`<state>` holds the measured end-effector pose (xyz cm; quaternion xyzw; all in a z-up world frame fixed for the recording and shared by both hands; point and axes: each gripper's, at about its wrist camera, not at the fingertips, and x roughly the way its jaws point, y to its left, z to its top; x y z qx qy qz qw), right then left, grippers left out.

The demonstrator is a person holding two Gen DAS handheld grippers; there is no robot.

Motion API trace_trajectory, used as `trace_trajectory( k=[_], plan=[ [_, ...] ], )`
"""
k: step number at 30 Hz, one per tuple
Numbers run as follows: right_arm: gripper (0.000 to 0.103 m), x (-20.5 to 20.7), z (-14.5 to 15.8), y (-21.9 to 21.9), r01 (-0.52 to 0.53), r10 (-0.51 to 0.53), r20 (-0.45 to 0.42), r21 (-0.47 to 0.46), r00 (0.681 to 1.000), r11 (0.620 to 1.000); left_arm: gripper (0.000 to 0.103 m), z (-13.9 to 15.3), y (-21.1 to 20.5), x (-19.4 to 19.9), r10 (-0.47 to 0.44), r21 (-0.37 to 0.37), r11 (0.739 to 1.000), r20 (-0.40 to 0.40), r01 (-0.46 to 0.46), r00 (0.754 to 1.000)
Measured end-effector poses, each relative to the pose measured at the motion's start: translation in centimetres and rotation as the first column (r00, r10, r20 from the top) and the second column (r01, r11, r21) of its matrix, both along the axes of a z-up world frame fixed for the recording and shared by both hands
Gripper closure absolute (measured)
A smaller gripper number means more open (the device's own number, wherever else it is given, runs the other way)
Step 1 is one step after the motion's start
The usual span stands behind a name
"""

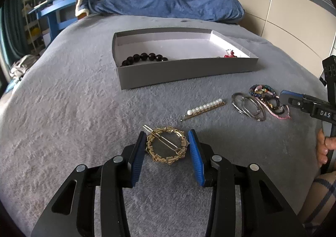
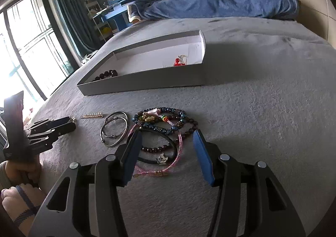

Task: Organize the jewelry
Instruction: 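Close the left tool on the gold round brooch while the right tool grasps the blue beaded bracelet, then lift the gold brooch with the left tool while the right tool lifts the blue bracelet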

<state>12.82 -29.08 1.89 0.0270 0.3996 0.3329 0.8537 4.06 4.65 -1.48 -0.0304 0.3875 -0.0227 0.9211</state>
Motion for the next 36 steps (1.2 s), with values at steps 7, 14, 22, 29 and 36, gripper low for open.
trace_trajectory(
  k=[7, 14, 22, 29, 36],
  plan=[
    [0.052, 0.7, 0.0, 0.0, 0.026, -0.026, -0.018, -0.009, 1.0, 1.0, 0.061, 0.0, 0.2, 0.0, -0.009, -0.017, 1.0, 0.003, 0.009, 1.0],
    [0.052, 2.0, 0.3, 1.0, 0.025, -0.026, -0.022, -0.019, 0.999, 1.0, 0.061, 0.0, 0.3, 0.3, -0.009, -0.03, 1.0, -0.006, 0.008, 1.0],
    [0.091, 2.8, -0.6, 1.5, 0.021, -0.022, -0.038, -0.034, 0.999, 0.999, 0.061, -0.1, 0.6, 0.3, -0.008, -0.045, 0.999, -0.007, 0.008, 1.0],
    [0.096, 2.6, 0.0, -2.0, 0.136, -0.135, -0.022, 0.098, 0.991, 0.986, 0.061, -0.1, 0.5, 0.2, -0.007, -0.038, 0.999, -0.008, 0.006, 1.0],
    [0.096, 3.1, -0.3, -4.9, 0.249, -0.241, -0.069, 0.154, 0.968, 0.956, 0.061, -0.1, 0.5, 0.2, -0.006, -0.039, 0.999, -0.006, 0.006, 1.0]
  ],
)
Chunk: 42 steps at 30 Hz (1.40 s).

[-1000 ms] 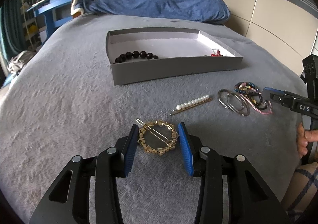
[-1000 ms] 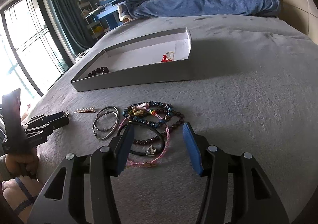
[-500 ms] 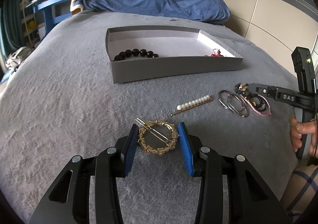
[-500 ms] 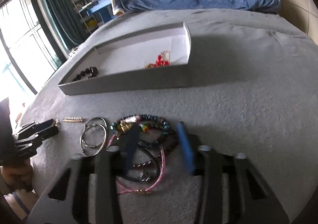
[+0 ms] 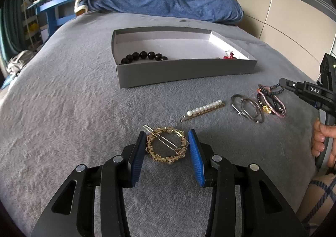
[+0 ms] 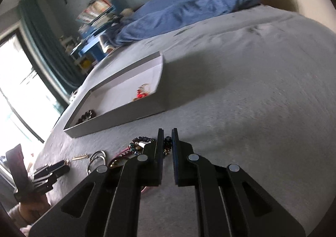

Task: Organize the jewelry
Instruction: 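Lift the gold brooch with the left tool while the right tool lifts the blue bracelet, then carry the gold brooch with the left tool and the blue bracelet with the right tool into the box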

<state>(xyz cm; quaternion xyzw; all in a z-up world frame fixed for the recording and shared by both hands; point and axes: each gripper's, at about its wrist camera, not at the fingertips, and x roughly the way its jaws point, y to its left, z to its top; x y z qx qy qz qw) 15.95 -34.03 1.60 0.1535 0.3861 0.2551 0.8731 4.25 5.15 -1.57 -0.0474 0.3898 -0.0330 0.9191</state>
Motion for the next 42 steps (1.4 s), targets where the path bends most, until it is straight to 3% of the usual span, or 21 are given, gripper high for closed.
trace_trajectory(
  k=[6, 11, 15, 17, 26, 31, 37, 42],
  plan=[
    [0.096, 0.4, -0.5, -0.2, 0.003, -0.003, -0.034, 0.012, 0.999, 1.0, 0.061, 0.1, 0.2, -0.3, 0.013, -0.003, 1.0, 0.017, -0.012, 1.0],
    [0.094, 1.1, -1.5, 0.4, -0.002, 0.0, -0.113, -0.017, 0.994, 1.0, 0.061, 0.1, 0.3, -0.2, 0.014, -0.008, 1.0, 0.01, -0.014, 1.0],
    [0.075, 0.8, -1.4, 1.5, -0.038, 0.031, -0.108, -0.066, 0.994, 0.997, 0.061, 0.1, 0.3, -0.2, 0.013, -0.001, 1.0, 0.007, -0.013, 1.0],
    [0.074, 0.8, -1.4, 1.8, -0.041, 0.031, -0.108, -0.088, 0.994, 0.995, 0.061, 0.1, 0.2, -0.2, 0.013, 0.001, 1.0, 0.007, -0.013, 1.0],
    [0.078, 1.2, -1.8, 2.0, -0.039, 0.026, -0.127, -0.104, 0.992, 0.994, 0.061, 0.1, 0.1, -0.2, 0.012, 0.015, 1.0, 0.007, -0.012, 1.0],
    [0.095, 1.1, -1.9, 1.2, -0.025, 0.017, -0.132, -0.062, 0.991, 0.998, 0.061, 0.3, -0.4, -0.3, 0.009, 0.05, 0.999, 0.023, -0.01, 1.0],
    [0.096, 0.1, -0.2, 1.2, -0.056, 0.054, -0.057, -0.031, 0.997, 0.998, 0.061, 1.0, -0.7, -0.2, -0.011, 0.068, 0.998, 0.034, 0.009, 0.999],
    [0.096, -0.3, 2.9, 1.3, -0.104, 0.104, 0.012, 0.003, 0.994, 0.995, 0.061, 3.0, -0.6, 0.1, -0.004, 0.015, 1.0, 0.07, 0.003, 0.998]
  ],
)
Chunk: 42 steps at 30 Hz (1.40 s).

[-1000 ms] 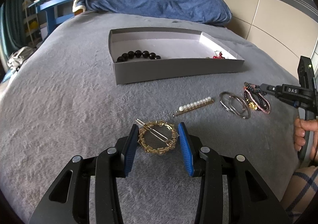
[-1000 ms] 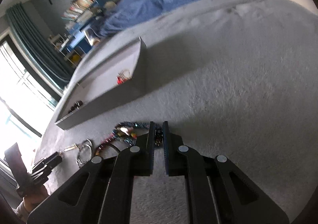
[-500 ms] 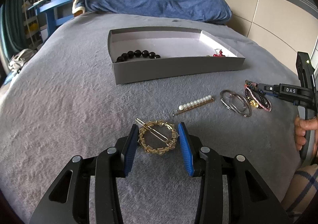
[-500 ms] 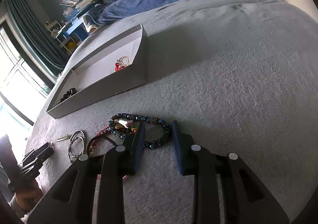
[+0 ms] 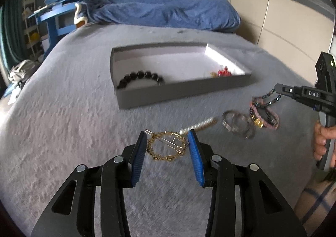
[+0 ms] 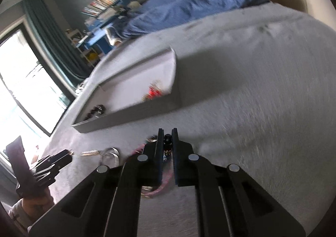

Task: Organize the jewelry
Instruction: 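Carry the gold brooch with the left tool and the blue bracelet with the right tool into the box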

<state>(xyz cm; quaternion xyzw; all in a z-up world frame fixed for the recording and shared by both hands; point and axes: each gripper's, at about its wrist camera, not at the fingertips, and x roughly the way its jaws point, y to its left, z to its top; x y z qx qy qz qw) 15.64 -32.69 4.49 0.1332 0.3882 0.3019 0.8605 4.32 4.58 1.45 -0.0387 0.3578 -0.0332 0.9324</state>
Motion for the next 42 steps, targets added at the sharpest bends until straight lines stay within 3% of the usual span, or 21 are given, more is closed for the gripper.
trace_trajectory(
  k=[8, 17, 31, 42],
  plan=[
    [0.096, 1.6, 4.0, 0.1, -0.045, 0.043, 0.054, 0.033, 0.998, 0.998, 0.061, 4.6, -0.8, 1.1, -0.024, -0.021, 0.999, 0.088, 0.026, 0.996],
    [0.096, 2.8, 5.5, 1.3, -0.057, 0.053, 0.08, 0.041, 0.995, 0.998, 0.061, 6.4, -0.9, 3.5, -0.032, 0.001, 0.999, 0.117, 0.032, 0.993],
    [0.096, 4.2, 7.4, 7.3, -0.151, 0.147, 0.119, 0.022, 0.982, 0.988, 0.061, 5.2, -2.3, 8.0, -0.046, 0.027, 0.999, 0.092, 0.044, 0.995],
    [0.096, 5.6, 5.2, 11.7, -0.177, 0.178, 0.066, -0.022, 0.982, 0.984, 0.061, 2.9, -2.0, 12.1, -0.005, 0.024, 1.0, 0.03, 0.005, 1.0]
  ],
)
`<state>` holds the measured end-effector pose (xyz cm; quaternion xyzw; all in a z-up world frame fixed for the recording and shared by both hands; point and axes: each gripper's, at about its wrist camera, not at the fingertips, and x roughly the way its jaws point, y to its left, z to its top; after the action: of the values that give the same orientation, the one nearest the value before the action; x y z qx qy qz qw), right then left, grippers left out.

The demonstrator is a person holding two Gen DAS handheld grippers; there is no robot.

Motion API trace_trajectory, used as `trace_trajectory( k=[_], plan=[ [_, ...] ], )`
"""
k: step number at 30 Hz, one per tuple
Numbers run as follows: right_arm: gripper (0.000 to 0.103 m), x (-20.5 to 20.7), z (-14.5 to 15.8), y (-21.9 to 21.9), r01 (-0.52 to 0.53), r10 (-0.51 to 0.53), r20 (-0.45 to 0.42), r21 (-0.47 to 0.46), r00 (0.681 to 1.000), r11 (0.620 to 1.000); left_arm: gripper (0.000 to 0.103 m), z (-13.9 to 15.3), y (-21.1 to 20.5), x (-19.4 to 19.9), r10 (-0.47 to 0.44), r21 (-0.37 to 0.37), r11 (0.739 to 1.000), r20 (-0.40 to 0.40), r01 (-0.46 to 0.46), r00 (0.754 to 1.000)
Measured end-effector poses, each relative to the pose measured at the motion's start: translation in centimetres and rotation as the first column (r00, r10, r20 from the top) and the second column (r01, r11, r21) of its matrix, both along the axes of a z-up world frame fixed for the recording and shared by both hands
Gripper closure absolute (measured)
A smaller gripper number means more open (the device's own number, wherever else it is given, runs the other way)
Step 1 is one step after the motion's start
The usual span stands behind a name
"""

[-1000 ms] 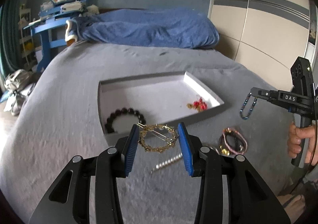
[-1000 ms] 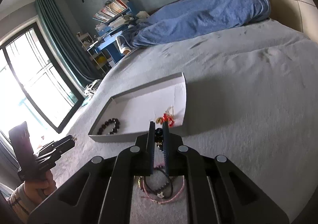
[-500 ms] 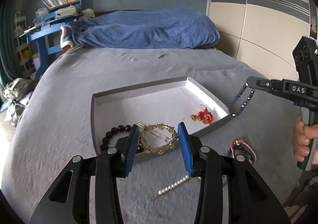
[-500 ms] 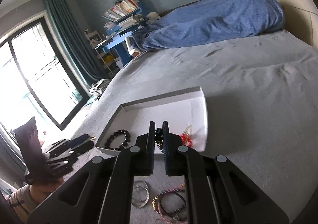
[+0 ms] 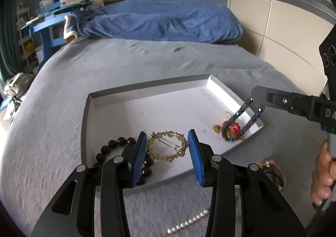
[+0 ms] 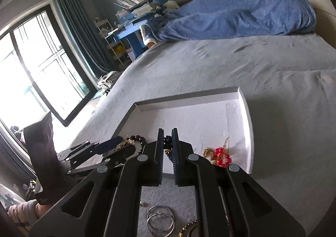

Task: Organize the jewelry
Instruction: 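Carry the gold brooch with the left tool and the blue bracelet with the right tool into the box, then open the left tool to release the brooch while the right tool releases the blue bracelet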

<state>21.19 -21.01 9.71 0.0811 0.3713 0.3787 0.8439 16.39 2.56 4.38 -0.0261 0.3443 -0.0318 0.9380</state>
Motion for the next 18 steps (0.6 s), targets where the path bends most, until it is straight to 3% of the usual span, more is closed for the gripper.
trace_trajectory(
  k=[18],
  plan=[
    [0.096, 1.3, -5.4, 1.8, -0.004, -0.006, -0.082, -0.117, 0.997, 0.993, 0.06, -3.6, -0.9, 2.8, 0.011, 0.065, 0.998, -0.094, -0.005, 0.995]
  ],
)
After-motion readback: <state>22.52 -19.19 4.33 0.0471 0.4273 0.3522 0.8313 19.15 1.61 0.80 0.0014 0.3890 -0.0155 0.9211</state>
